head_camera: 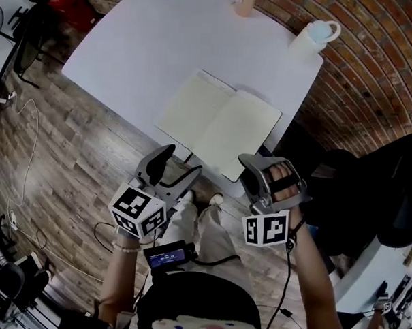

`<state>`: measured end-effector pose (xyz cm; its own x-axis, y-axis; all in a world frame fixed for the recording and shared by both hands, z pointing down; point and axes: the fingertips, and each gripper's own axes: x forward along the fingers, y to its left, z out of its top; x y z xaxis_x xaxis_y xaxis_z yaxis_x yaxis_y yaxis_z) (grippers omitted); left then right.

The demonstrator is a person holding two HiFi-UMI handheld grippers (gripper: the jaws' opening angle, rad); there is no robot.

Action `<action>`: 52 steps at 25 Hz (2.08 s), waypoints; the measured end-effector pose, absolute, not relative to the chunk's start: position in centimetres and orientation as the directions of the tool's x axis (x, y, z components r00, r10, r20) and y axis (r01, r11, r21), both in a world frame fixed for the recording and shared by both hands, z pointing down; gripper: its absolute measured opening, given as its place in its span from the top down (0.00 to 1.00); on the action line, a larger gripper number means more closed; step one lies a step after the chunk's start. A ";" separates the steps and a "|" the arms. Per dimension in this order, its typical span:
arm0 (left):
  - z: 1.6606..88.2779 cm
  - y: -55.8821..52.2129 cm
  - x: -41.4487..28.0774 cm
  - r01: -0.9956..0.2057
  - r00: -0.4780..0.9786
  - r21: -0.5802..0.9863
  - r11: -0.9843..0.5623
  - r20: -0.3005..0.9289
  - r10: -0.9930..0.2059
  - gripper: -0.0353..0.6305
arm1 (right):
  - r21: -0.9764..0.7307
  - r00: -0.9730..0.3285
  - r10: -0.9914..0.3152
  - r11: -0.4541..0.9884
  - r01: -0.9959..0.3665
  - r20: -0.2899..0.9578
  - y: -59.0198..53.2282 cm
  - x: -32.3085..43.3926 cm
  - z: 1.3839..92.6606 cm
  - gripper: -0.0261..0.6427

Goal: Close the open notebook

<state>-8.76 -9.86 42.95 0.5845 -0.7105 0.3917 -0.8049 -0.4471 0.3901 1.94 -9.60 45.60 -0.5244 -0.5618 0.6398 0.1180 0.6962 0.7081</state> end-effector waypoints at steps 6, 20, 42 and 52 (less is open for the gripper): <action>45.3 -9.8 -7.9 -0.703 0.543 -0.090 -0.706 0.574 -0.613 0.38 | 0.714 -0.532 -0.571 0.694 0.095 0.625 -9.7 1.5 44.7 0.76; 48.3 -10.4 -4.7 -0.560 0.557 -0.210 -0.802 0.621 -0.552 0.37 | 0.735 -0.550 -0.586 0.673 0.078 0.595 -10.8 -0.3 42.9 0.76; 44.0 -10.8 -3.7 -0.565 0.557 -0.338 -0.753 0.516 -0.650 0.75 | 0.701 -0.613 -0.506 0.705 0.111 0.606 -11.4 -3.1 39.9 0.75; 43.4 -11.7 -6.1 -0.723 0.557 -0.145 -0.675 0.454 -0.695 0.83 | 0.391 -0.753 -0.409 0.894 -0.217 0.515 -10.1 -3.3 36.5 0.88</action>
<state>-6.14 -11.67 43.44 0.5574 -0.6948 0.4545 -0.7232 -0.6752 -0.1451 -3.26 -10.13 36.54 -0.7531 -0.4088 0.5155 -0.2174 0.8942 0.3914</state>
